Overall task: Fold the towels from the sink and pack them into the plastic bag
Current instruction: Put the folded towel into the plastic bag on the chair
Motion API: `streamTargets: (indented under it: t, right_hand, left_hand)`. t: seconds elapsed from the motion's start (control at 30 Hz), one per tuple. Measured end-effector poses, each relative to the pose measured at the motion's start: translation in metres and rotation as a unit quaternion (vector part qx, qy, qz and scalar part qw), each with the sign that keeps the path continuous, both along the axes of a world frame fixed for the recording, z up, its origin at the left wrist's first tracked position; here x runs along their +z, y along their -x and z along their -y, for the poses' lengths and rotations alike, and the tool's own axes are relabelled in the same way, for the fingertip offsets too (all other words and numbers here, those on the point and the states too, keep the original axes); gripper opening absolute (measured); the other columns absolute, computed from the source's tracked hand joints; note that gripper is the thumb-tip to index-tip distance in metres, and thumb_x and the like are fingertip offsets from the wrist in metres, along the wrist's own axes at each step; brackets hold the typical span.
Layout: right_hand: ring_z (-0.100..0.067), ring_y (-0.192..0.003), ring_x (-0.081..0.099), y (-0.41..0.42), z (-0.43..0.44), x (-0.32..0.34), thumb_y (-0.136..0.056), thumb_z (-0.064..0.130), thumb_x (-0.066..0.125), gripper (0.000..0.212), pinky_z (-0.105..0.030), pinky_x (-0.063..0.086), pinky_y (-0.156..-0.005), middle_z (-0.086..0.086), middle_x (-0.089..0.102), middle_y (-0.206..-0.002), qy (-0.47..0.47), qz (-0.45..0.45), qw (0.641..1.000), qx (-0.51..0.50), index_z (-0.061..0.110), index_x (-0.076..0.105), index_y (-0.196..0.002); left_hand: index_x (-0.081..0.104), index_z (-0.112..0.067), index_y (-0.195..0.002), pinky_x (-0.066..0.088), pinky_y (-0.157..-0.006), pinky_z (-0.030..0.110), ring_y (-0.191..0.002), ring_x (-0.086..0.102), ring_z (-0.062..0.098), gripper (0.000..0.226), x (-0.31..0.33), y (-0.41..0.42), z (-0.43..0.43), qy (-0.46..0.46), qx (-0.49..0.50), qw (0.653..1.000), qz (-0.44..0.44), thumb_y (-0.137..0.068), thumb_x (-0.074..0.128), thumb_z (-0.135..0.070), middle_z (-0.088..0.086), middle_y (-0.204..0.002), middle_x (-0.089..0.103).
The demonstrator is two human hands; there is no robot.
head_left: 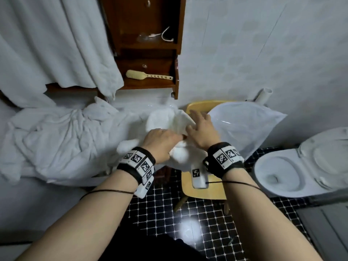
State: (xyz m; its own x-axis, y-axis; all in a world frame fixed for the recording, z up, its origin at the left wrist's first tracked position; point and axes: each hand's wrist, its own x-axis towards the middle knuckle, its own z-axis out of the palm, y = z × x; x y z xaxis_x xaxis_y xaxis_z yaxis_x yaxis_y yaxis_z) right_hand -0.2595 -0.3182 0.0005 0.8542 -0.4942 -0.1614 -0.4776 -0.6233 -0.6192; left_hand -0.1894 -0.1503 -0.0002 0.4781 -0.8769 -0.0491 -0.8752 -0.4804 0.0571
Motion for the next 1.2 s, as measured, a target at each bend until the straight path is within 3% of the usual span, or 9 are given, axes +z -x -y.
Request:
streamTargets:
  t: [0.17, 0.27, 0.37, 0.5, 0.63, 0.73, 0.83, 1.03, 1.2]
  right_hand:
    - [-0.032, -0.126, 0.06, 0.012, 0.046, -0.018, -0.091, 0.017, 0.067, 0.078, -0.044, 0.05, -0.108, -0.015, 0.059, -0.143, -0.137, -0.039, 0.985, -0.098, 0.012, 0.031, -0.161]
    - [-0.018, -0.082, 0.064, 0.022, 0.056, -0.015, -0.093, 0.016, 0.069, 0.073, -0.032, 0.052, -0.077, -0.003, 0.068, -0.099, -0.12, -0.003, 0.992, -0.049, 0.019, 0.038, -0.159]
    - [-0.008, -0.064, 0.052, 0.029, 0.06, -0.001, -0.098, 0.012, 0.06, 0.045, -0.023, 0.042, -0.066, 0.005, 0.061, -0.078, -0.088, -0.018, 0.996, 0.03, 0.03, 0.064, -0.138]
    - [-0.002, -0.06, 0.053, 0.033, 0.059, 0.014, -0.086, -0.007, 0.048, 0.048, -0.016, 0.041, -0.059, 0.011, 0.064, -0.067, -0.078, -0.008, 0.995, 0.065, 0.024, 0.084, -0.093]
    - [-0.012, -0.061, 0.054, 0.025, 0.06, 0.016, -0.078, 0.008, 0.06, 0.034, -0.027, 0.044, -0.062, 0.004, 0.06, -0.069, -0.113, 0.082, 0.99, -0.02, 0.018, 0.068, -0.11]
    - [-0.02, -0.089, 0.067, 0.018, 0.061, 0.02, -0.081, 0.025, 0.075, 0.071, -0.033, 0.053, -0.081, -0.002, 0.07, -0.097, -0.114, 0.026, 0.992, -0.054, 0.024, 0.046, -0.146]
    - [-0.031, -0.131, 0.057, 0.009, 0.059, 0.027, -0.088, 0.058, 0.074, 0.094, -0.035, 0.043, -0.097, -0.012, 0.059, -0.145, -0.038, -0.107, 0.993, -0.032, 0.011, 0.032, -0.158]
    - [-0.023, -0.08, 0.063, -0.007, 0.055, 0.027, -0.099, 0.051, 0.058, 0.042, -0.031, 0.041, -0.061, -0.007, 0.068, -0.094, -0.03, -0.177, 0.983, -0.032, 0.01, 0.063, -0.093]
    - [-0.034, -0.092, 0.066, -0.02, 0.05, 0.017, -0.102, 0.032, 0.055, 0.027, -0.032, 0.042, -0.075, -0.015, 0.073, -0.098, 0.041, -0.089, 0.995, -0.011, 0.011, 0.063, -0.087]
  left_hand:
    - [0.056, -0.041, -0.133, 0.044, -0.077, 0.037, -0.1, 0.067, 0.029, 0.066, 0.002, 0.013, 0.027, 0.027, -0.041, 0.998, 0.026, -0.081, 0.073, -0.004, -0.005, -0.109, 0.073]
    - [0.044, -0.034, -0.133, 0.038, -0.067, 0.037, -0.092, 0.067, 0.031, 0.072, 0.004, 0.015, 0.041, 0.062, -0.03, 0.998, 0.002, -0.078, 0.061, 0.009, -0.003, -0.11, 0.065]
    - [0.034, -0.033, -0.144, 0.036, -0.054, 0.039, -0.072, 0.063, 0.032, 0.091, 0.005, 0.015, 0.049, 0.091, -0.014, 0.996, -0.004, -0.072, 0.061, 0.015, -0.001, -0.126, 0.044]
    - [0.004, -0.049, -0.164, 0.044, -0.049, 0.039, -0.07, 0.061, 0.03, 0.125, 0.004, 0.01, 0.058, 0.112, -0.019, 0.994, -0.005, -0.074, 0.061, 0.015, -0.005, -0.156, 0.022]
    - [0.004, -0.046, -0.165, 0.046, -0.053, 0.038, -0.082, 0.068, 0.027, 0.123, 0.007, -0.005, 0.063, 0.115, -0.048, 0.992, -0.022, -0.075, 0.061, 0.015, -0.019, -0.17, 0.007]
    - [0.014, -0.042, -0.163, 0.044, -0.056, 0.04, -0.081, 0.066, 0.03, 0.117, 0.005, -0.009, 0.066, 0.099, -0.068, 0.993, -0.018, -0.073, 0.061, 0.016, -0.013, -0.161, 0.023]
    - [0.037, -0.032, -0.152, 0.037, -0.06, 0.04, -0.084, 0.063, 0.031, 0.094, 0.004, -0.012, 0.065, 0.086, -0.099, 0.991, -0.009, -0.075, 0.06, 0.015, -0.002, -0.134, 0.044]
    - [0.055, -0.029, -0.135, 0.053, -0.077, 0.045, -0.102, 0.066, 0.031, 0.072, 0.01, -0.031, 0.06, 0.09, -0.125, 0.987, -0.034, -0.077, 0.056, 0.013, -0.004, -0.115, 0.067]
    - [0.012, -0.044, -0.16, 0.051, -0.067, 0.043, -0.077, 0.063, 0.032, 0.104, 0.017, -0.041, 0.056, 0.06, -0.097, 0.992, -0.045, -0.08, 0.052, 0.009, -0.002, -0.083, 0.061]
